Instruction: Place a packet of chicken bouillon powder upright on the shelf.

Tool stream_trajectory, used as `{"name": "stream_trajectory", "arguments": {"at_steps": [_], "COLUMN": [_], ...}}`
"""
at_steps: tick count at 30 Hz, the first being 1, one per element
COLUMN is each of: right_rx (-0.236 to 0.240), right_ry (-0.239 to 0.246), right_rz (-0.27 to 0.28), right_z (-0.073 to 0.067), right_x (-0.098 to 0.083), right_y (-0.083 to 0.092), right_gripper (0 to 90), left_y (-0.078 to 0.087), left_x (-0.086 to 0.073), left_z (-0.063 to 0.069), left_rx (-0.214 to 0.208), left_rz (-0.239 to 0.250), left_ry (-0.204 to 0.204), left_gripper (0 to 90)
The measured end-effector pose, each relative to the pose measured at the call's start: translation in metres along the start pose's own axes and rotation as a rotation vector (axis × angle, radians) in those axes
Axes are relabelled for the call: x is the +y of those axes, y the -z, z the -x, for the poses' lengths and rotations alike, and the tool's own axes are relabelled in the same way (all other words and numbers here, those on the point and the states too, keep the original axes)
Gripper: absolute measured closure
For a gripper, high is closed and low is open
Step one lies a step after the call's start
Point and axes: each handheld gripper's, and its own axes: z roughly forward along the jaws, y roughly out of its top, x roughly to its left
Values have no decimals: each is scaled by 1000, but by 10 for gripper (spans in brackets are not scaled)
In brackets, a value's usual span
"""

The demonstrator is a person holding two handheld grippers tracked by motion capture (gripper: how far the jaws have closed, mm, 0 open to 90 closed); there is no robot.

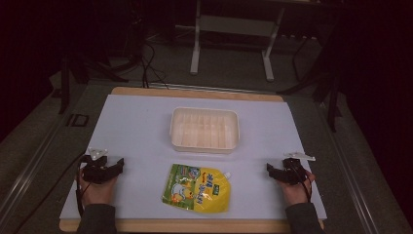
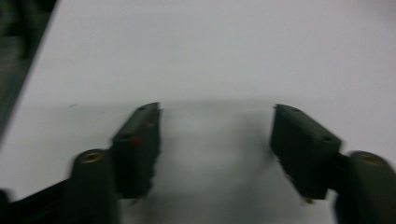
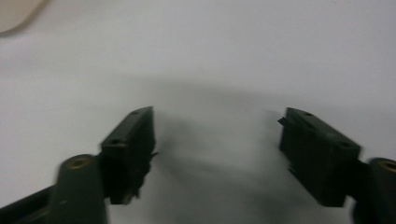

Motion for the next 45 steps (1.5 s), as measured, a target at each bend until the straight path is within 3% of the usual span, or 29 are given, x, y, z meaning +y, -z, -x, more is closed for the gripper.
{"name": "stream_trajectory", "arguments": {"at_steps": [4, 7, 13, 17, 27, 29, 45], "right_rx": [52, 76, 159, 187, 310, 316, 482], "right_ry": [16, 32, 7, 47, 85, 88, 140], "right_rz": [-19, -31, -37, -72, -104, -105, -164], "right_z": [-8, -12, -15, -22, -42, -44, -93], "right_x": [2, 3, 6, 3, -4, -5, -16], "right_y": [3, 6, 17, 22, 36, 37, 39], "right_gripper": [316, 331, 359, 358, 348, 345, 295], "left_y": [2, 1, 2, 2, 1, 1, 2], "left_x": [0, 0, -1, -1, -1, -1, -1], "left_z": [6, 8, 10, 13, 12, 12, 12], "left_rx": [-10, -13, -9, -5, -6, -6, -2], "left_rz": [30, 37, 44, 40, 40, 39, 42], "left_ry": [-64, -78, -103, -127, -123, -123, -122], "left_gripper": [357, 355, 349, 346, 342, 338, 332]}}
